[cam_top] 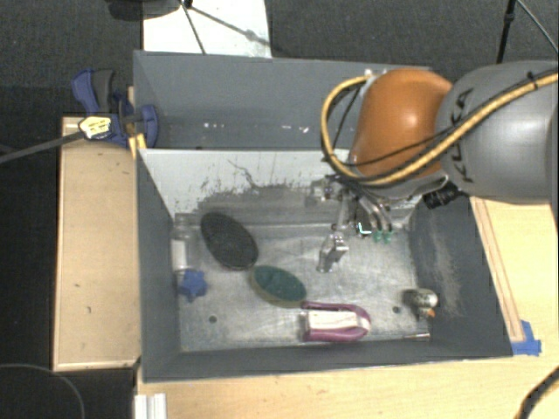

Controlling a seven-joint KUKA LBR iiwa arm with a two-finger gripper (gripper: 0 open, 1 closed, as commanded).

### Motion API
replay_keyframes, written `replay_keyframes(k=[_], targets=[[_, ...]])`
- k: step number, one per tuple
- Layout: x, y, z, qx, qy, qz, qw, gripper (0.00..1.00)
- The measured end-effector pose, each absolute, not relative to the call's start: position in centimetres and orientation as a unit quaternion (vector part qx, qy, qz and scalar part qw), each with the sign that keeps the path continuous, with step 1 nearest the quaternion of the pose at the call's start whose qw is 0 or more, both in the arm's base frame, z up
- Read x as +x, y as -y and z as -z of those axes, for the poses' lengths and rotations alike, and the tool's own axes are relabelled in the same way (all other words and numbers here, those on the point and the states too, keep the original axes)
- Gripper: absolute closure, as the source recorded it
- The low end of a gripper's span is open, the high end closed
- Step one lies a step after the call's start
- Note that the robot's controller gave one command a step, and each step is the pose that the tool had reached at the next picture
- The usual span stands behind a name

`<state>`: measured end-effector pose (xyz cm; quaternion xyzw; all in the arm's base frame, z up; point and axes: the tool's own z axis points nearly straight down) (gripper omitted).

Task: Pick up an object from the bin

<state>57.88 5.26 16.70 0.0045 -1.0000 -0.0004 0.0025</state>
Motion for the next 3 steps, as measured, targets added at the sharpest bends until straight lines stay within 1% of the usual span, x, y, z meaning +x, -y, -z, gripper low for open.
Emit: replay_keyframes(k=[1, 2, 3], targets=[[54.7, -9.2, -7.1, 0.100, 0.995, 0.000, 0.001, 0.00], [54.8, -9.2, -7.4, 0.097, 0.995, 0.000, 0.002, 1.00], [54.2, -12.1, -29.4, 0.235, 0.972, 0.000, -0.006, 1.00]])
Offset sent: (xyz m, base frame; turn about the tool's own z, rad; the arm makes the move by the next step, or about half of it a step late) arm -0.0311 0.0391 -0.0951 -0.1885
